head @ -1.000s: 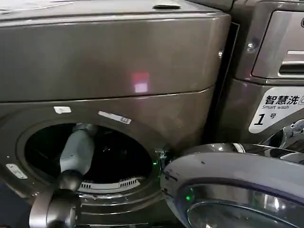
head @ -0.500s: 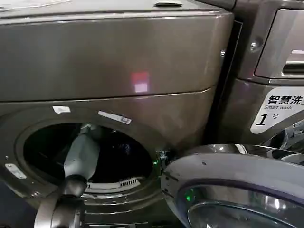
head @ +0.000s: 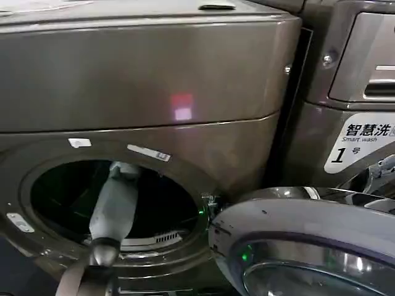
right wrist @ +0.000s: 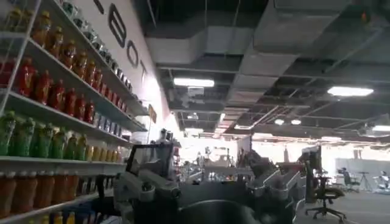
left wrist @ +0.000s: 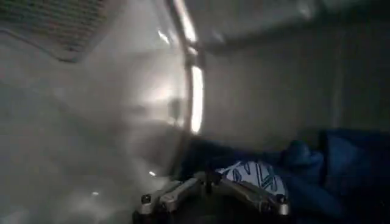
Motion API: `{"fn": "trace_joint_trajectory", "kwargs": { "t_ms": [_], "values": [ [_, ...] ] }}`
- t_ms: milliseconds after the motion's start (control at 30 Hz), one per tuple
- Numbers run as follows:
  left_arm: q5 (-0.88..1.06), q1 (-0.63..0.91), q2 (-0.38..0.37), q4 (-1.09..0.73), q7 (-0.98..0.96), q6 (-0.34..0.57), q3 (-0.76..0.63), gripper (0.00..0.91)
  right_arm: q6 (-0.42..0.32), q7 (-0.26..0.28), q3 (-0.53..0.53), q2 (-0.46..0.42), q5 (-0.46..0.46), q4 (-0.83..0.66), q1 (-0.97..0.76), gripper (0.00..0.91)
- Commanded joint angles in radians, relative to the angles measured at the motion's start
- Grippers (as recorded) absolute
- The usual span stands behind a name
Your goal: Grasp the clothes from the dryer.
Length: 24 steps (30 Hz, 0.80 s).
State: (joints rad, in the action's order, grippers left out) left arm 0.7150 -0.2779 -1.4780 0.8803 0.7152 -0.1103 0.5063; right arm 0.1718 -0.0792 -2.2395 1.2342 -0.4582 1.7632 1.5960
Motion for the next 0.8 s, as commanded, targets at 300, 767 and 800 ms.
{"fn": "trace_joint_trajectory", "kwargs": {
  "t_ms": [300, 767, 800],
  "values": [
    [-0.648, -0.096, -0.074, 0.288, -0.647, -0.252, 0.003, 0.0, -0.041, -0.04, 0.004, 0.001, 0.03, 0.002, 0.005, 0.907],
    [-0.683, -0.107, -0.085, 0.331, -0.721, -0.254, 0.006, 0.0, -0.029, -0.068, -0.011, -0.005, 0.025, -0.006, 0.022, 0.907],
    [-0.684, -0.107, -0.084, 0.33, -0.721, -0.254, 0.006, 0.0, -0.031, -0.068, -0.011, -0.006, 0.025, -0.006, 0.021, 0.907]
  ]
}}
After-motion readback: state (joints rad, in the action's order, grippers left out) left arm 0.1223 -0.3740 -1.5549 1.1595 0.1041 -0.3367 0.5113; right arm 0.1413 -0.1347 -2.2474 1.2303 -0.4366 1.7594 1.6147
